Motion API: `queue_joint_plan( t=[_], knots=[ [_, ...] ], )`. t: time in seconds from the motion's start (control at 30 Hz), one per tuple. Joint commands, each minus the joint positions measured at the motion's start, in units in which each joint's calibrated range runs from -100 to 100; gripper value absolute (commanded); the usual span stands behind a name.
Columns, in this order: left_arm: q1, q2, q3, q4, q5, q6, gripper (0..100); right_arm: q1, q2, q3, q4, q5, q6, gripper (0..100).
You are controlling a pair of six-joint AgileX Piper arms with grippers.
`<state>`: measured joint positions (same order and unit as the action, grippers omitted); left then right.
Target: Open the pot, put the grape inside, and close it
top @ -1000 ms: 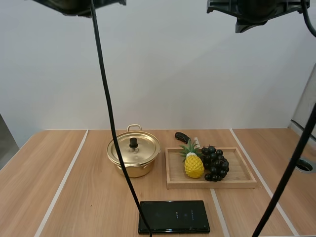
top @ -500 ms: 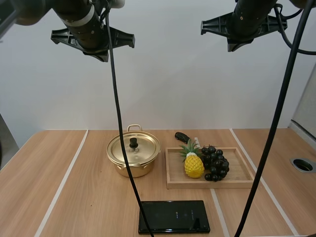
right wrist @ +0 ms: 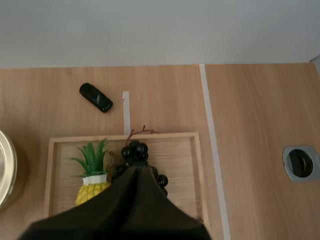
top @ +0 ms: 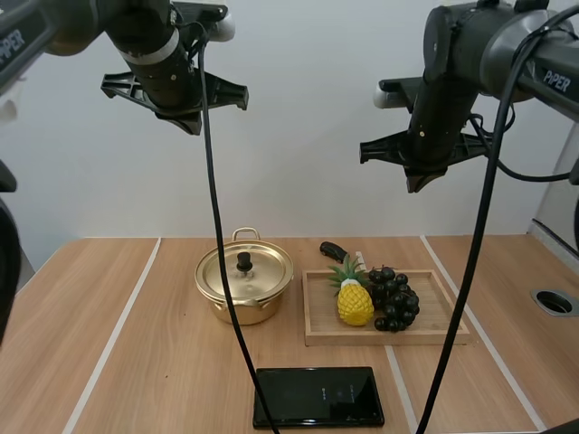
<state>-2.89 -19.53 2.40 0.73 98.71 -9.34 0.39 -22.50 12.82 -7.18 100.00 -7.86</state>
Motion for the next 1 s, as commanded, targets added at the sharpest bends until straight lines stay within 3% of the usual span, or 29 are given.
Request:
queue_joint_plan(
  t=[0.0, 0.3, 0.37, 0.43, 0.5, 0.57, 0.63, 0.67, 0.97],
  knots=[
    [-0.16, 0.5, 3.3, -1.0, 0.1, 0.6, 0, -0.1, -0.7, 1.5, -0.6, 0.0, 0.0, 0],
    [-0.16, 0.5, 9.5, -0.7, -3.0, 0.6, 1, -0.1, -0.7, 1.6, -5.4, 0.0, 0.0, 0],
    [-0.16, 0.5, 9.5, -0.7, -3.6, 0.6, 10, -0.1, -0.7, 1.6, -5.4, 0.0, 0.0, 0],
    [-0.16, 0.5, 9.5, -0.3, -4.2, 0.6, 29, -0.1, -0.7, 1.6, -5.5, 0.0, 0.0, 0],
    [-0.16, 0.5, 9.5, -0.3, -4.2, 0.6, 62, -0.1, -0.7, 1.6, -5.5, 0.0, 0.0, 20],
    [-0.16, 0.5, 9.5, -0.3, -4.8, 1.2, 100, -0.1, -0.7, 1.6, -5.5, 0.0, 0.0, 52],
    [-0.16, 0.5, 9.5, -0.7, -5.5, 4.0, 100, -0.1, -0.7, 1.6, -5.4, 0.0, -1.6, 94],
    [-0.16, 0.5, 9.5, -0.7, -5.5, 5.1, 100, -0.1, -0.7, 1.6, -5.3, 0.0, -2.8, 100],
    [-0.16, 0.5, 9.5, -1.9, -8.6, 6.2, 100, -0.1, -0.7, 1.6, -5.1, 0.0, -2.8, 100]
  ],
)
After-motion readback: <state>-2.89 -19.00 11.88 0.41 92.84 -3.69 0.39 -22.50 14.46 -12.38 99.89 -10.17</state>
